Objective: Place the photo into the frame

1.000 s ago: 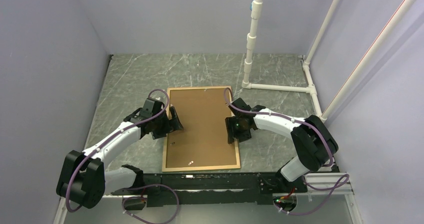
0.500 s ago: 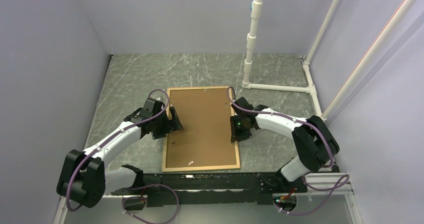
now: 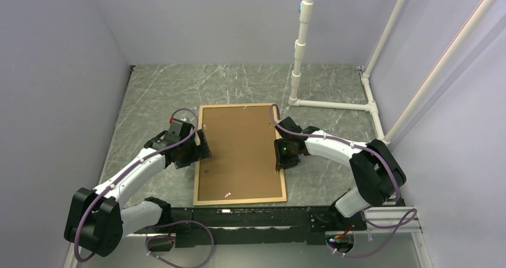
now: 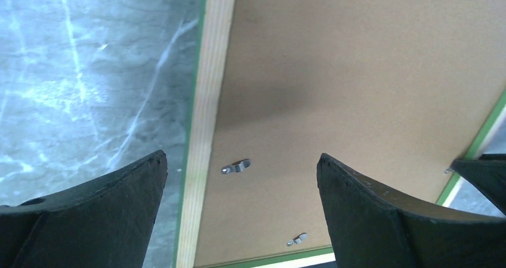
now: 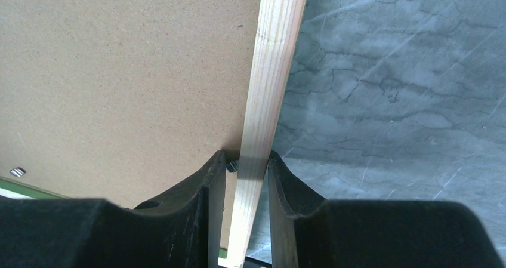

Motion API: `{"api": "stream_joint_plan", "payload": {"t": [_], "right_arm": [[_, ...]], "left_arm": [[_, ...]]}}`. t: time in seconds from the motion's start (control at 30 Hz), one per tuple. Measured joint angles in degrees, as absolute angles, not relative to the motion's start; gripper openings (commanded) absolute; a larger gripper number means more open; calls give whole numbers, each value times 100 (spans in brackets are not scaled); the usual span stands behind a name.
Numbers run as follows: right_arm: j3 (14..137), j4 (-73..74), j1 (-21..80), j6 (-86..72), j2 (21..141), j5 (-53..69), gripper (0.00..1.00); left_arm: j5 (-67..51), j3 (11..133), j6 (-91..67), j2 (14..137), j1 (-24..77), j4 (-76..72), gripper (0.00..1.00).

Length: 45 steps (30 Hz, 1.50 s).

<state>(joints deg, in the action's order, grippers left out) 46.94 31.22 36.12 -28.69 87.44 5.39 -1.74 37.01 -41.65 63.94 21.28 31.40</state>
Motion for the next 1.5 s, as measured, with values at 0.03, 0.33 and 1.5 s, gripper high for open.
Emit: {"api": "stream_joint_plan", "payload": {"t": [0.03,0.33,1.5], "right_arm": [[4683,3116,3616,-2871,8731,526,0],[4576,3009,3636,-2912,8613,486,0],[4574,2993,3629,-2912,8632,550,0]], "left_arm": [[-106,3710,-4163,6377,2128,3205,97],[475,3728,-4160,6386,2178,3538,94],[489,3730,-3413,7310,2840,3592,77]]}}
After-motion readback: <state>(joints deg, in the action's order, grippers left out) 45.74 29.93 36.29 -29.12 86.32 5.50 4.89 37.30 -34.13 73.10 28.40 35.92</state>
